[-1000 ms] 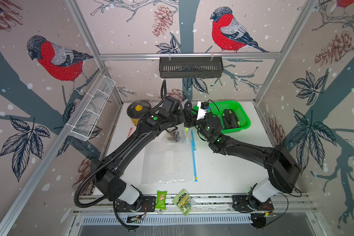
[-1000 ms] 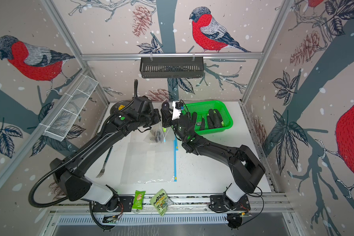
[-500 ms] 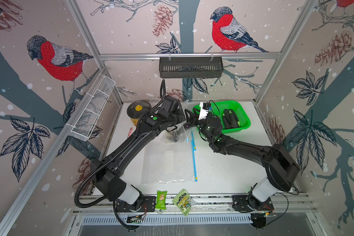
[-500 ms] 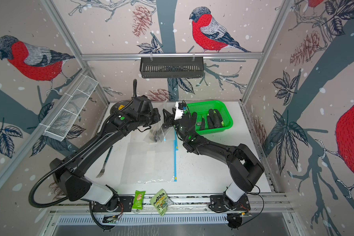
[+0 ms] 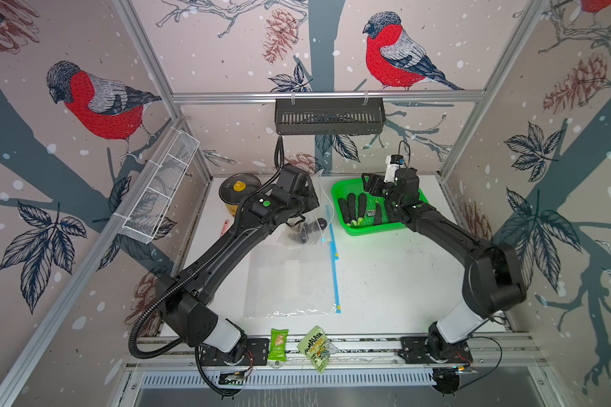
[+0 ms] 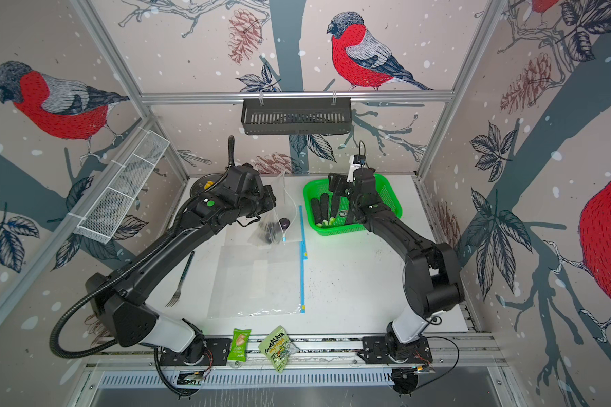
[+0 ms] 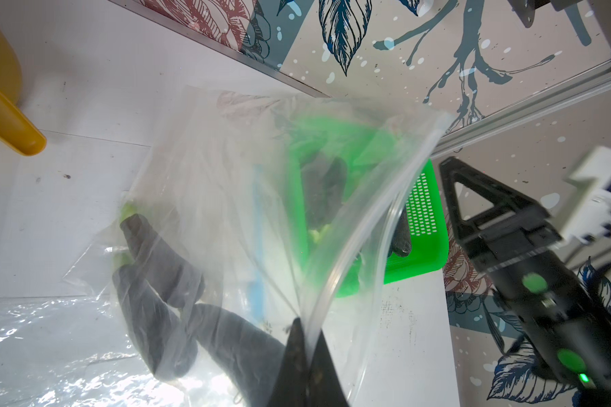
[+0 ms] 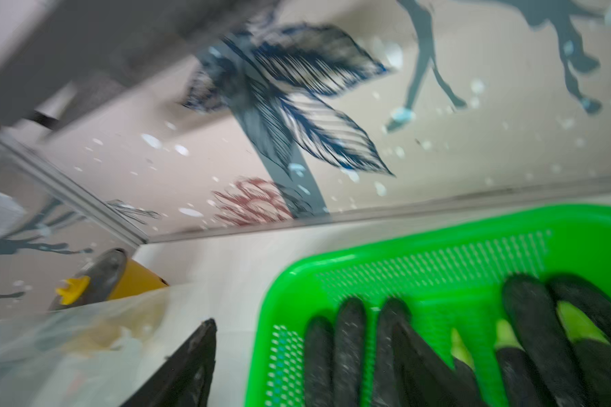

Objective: Place the eggplant in a zip-top bag and seal the zipper
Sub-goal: Pick up the eggplant from the basket.

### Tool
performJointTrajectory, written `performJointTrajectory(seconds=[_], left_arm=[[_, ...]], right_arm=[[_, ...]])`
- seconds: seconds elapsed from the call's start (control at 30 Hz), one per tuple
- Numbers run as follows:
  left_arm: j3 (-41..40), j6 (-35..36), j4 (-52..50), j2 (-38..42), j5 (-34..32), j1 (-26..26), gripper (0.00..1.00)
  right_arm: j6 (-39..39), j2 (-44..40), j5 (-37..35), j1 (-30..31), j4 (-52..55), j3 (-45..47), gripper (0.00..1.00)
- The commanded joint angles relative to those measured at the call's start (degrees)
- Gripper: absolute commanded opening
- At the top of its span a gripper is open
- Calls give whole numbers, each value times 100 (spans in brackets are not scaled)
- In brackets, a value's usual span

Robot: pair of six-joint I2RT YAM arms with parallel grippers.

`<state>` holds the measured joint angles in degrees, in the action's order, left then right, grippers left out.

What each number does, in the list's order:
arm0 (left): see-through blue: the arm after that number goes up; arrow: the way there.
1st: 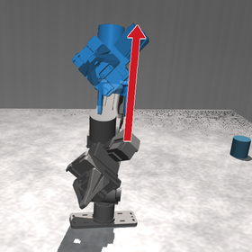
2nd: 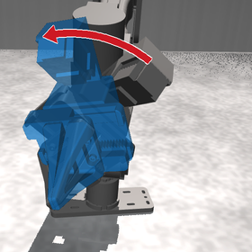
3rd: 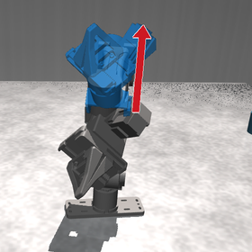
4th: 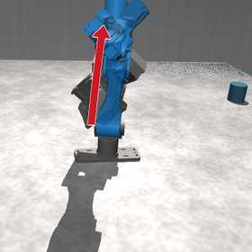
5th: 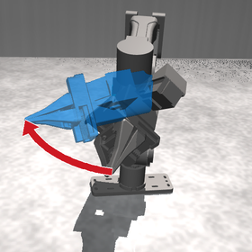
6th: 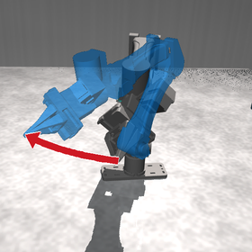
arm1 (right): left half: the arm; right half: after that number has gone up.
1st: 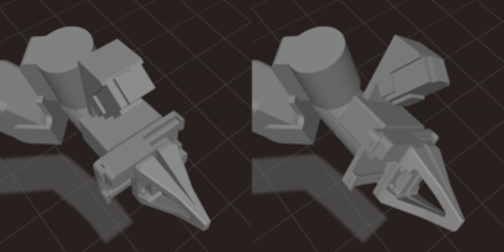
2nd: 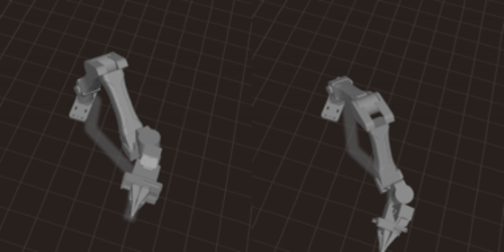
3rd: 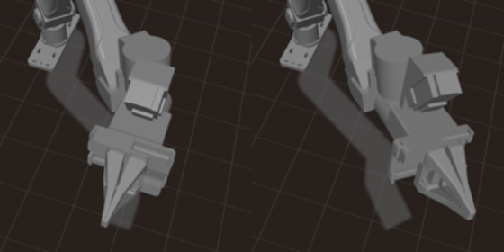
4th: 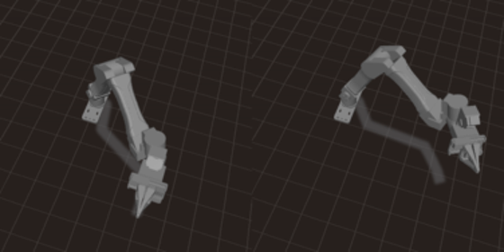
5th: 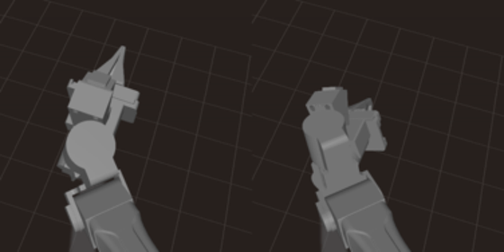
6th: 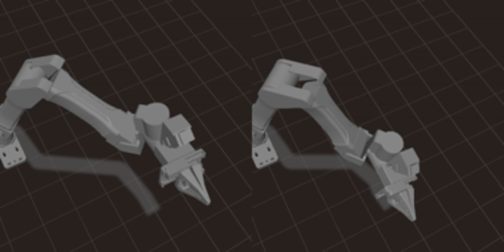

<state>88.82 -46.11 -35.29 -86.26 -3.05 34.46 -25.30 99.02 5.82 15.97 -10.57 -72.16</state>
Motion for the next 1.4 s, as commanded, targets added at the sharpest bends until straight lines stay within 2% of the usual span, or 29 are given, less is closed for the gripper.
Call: performJointTrajectory(seconds=[0.0, 0.2, 0.4, 0.73, 0.87, 1.0, 1.17, 1.37], left_arm=[[-6, -5, 224, 30, 6, -7, 0], [-35, -12, 180, 91, -55, -14, 0], [-73, -21, 165, 133, -73, -8, 0], [-124, 5, 197, 153, -47, -19, 0], [-178, 22, 206, 203, -69, -35, 0], [-240, 21, 250, 241, -44, -55, 0], [-242, 22, 276, 243, -7, -71, 0], [-234, 31, 325, 232, 41, -71, 0]], right_arm=[[329, 557, 286, -151, 1074, -451, 76], [535, 1720, 113, -208, 1466, -1338, 66], [562, 2574, 17, -183, 1833, -2089, 63], [516, 3204, -220, -60, 2138, -2604, 61], [446, 3247, -305, -41, 2217, -2594, 54], [463, 2956, -332, -21, 2019, -2329, 43], [516, 2094, -279, 33, 1768, -1968, 34], [368, 280, -108, 243, 812, -890, 31]])
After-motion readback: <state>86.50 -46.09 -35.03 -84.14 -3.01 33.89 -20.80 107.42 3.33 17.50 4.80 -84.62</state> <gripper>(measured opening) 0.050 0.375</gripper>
